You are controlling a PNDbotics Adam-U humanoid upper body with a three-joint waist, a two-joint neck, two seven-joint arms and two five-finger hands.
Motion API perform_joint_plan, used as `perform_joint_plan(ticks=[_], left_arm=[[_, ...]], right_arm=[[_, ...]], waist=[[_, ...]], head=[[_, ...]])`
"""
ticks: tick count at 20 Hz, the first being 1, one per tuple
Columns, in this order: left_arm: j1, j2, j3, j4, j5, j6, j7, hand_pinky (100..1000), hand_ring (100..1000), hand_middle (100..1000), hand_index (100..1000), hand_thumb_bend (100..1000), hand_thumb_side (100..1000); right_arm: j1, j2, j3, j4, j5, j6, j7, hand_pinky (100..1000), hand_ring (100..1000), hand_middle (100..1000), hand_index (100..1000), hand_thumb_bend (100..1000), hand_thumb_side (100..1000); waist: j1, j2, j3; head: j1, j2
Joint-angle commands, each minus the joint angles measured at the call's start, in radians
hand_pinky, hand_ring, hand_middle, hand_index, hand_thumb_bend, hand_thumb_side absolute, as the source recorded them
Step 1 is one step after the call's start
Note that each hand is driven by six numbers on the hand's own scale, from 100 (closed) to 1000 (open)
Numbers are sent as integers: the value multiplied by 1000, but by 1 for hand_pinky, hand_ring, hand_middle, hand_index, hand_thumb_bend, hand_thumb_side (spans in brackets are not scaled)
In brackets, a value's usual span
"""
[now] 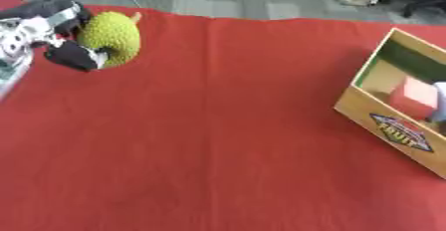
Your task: Pick up the objects with one hand, pass them to the other hand, and then place them into the box on the other side of the table.
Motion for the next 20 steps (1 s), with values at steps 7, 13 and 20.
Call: perform_joint_plan(ticks=[7,13,20], left_arm=[[52,53,12,-180,219,-36,245,746,579,507,431,100,276],[58,-12,-22,-182,219,-163,389,740,571,500,432,100,258],[75,-101,-88,-182,77,-274,456,719,557,485,427,100,227]], right_arm=[[-25,-38,-2,-32,-5,-1,11,919,866,767,931,100,494],[-50,-47,26,-93,37,-27,67,928,896,805,962,100,482],[-104,-54,85,-188,161,-10,192,922,894,807,943,100,349]], waist=[[0,-36,3],[-2,-42,5],[-7,-44,2]], head=[[-44,6],[-57,4],[-61,9]])
